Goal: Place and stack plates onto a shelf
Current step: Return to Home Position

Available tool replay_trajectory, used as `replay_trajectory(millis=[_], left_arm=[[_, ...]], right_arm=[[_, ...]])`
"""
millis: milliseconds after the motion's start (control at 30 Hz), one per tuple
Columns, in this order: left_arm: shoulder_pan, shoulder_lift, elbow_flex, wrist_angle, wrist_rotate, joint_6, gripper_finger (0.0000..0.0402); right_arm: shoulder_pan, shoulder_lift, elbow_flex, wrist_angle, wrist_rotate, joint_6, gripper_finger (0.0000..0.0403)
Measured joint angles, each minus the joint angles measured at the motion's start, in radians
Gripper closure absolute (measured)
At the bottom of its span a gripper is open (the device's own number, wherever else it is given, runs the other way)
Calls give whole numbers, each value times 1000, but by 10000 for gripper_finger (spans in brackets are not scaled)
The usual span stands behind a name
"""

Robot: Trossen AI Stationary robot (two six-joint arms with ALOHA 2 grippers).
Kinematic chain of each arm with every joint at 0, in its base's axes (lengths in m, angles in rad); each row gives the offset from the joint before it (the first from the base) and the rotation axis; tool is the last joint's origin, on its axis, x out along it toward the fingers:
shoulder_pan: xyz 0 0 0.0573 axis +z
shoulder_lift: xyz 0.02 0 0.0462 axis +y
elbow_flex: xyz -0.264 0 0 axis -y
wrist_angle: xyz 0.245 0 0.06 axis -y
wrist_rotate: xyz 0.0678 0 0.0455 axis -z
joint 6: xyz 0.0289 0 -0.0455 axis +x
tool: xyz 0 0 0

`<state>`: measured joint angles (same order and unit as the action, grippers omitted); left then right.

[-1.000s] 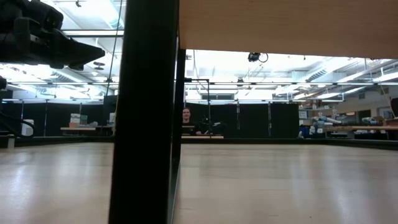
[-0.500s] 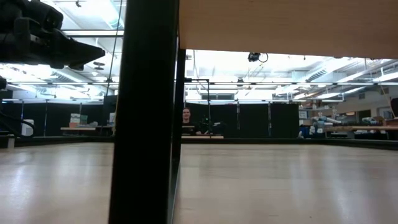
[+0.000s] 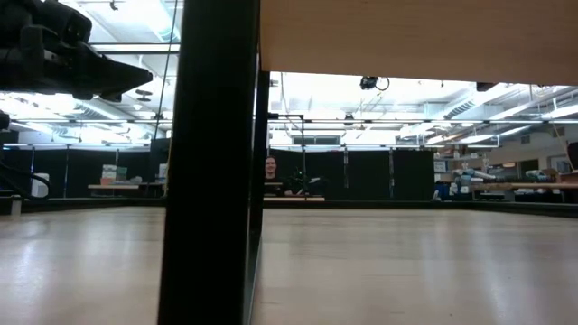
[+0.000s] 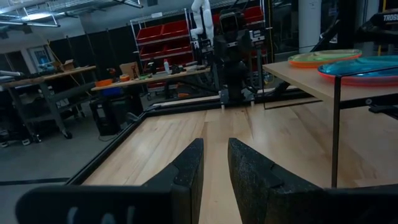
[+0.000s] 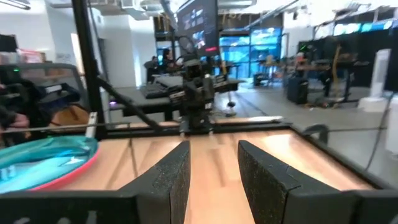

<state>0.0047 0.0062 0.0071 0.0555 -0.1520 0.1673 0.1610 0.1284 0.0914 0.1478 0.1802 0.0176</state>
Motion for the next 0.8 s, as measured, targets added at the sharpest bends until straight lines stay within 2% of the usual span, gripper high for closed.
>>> replay_trajectory(millis=[300, 567, 800], left_arm=[[0, 0, 0, 0, 0, 1, 322], [0, 0, 0, 0, 0, 1, 322], [0, 0, 0, 0, 0, 1, 322]], right_arm=[[-96, -68, 0, 0, -28, -68, 263], [-177, -113, 0, -35, -133, -63, 263], [-223, -127, 0, -97, -149, -56, 263]])
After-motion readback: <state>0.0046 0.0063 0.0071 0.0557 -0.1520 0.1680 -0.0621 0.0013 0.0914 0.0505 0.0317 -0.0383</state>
